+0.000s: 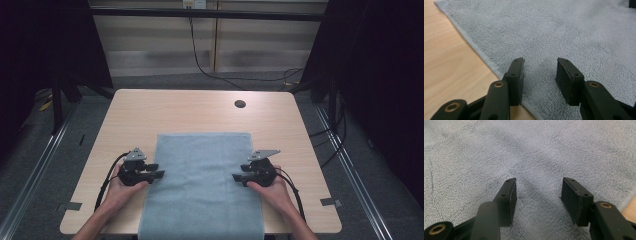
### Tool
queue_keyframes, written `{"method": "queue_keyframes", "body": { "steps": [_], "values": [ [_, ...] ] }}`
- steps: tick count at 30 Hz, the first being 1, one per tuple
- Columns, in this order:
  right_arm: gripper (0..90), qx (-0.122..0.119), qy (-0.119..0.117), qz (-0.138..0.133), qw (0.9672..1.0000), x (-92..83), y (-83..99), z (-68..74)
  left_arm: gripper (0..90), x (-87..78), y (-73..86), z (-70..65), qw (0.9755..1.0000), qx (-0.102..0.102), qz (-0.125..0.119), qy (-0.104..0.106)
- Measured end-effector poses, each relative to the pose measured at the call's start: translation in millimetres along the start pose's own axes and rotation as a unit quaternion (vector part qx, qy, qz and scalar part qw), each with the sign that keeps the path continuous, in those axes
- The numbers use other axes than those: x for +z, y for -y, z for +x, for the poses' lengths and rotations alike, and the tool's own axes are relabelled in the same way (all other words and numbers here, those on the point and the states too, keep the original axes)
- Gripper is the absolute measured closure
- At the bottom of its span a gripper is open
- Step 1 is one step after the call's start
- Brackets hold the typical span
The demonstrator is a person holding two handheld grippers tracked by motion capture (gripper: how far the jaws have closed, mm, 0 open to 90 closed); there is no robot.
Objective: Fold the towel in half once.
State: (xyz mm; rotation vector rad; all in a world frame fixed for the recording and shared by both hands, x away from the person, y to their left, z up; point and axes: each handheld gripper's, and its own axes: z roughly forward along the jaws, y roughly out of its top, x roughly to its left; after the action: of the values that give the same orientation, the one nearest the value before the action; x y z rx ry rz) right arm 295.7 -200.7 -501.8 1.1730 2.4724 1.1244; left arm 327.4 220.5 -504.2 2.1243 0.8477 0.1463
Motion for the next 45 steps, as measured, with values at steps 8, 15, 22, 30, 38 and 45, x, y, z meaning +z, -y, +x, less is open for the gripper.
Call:
{"method": "queue_keyframes", "body": {
  "steps": [8, 15, 22, 30, 38, 45],
  "values": [
    [46.7, 0.001, -0.017, 0.004, 0.9998, -9.3, 9.9, 12.0, 57.4, -7.9, 8.2, -11.2, 0.9999, 0.001, 0.005, 0.009],
    [46.6, -0.007, -0.033, 0.009, 0.9994, -20.2, 22.4, 27.5, 57.3, -19.9, 20.4, -25.4, 0.9995, -0.001, 0.012, 0.029],
    [46.6, -0.017, -0.056, 0.013, 0.9982, -29.9, 34.6, 48.2, 56.5, -34.0, 33.6, -37.9, 0.9981, -0.011, 0.021, 0.057],
    [43.6, 0.003, -0.059, -0.008, 0.9982, -36.5, 22.6, 38.6, 54.0, -22.7, 11.9, -35.9, 0.9985, -0.005, 0.021, 0.05],
    [42.7, 0.03, -0.002, -0.051, 0.9983, -27.2, -21.4, -25.3, 52.0, 2.6, -26.1, 2.7, 0.9987, -0.045, -0.01, 0.022],
    [42.5, 0.044, 0.026, -0.021, 0.9984, 2.0, -26.5, -60.5, 48.8, 11.7, -15.3, 11.9, 0.9995, -0.032, 0.002, 0.009]
  ]
}}
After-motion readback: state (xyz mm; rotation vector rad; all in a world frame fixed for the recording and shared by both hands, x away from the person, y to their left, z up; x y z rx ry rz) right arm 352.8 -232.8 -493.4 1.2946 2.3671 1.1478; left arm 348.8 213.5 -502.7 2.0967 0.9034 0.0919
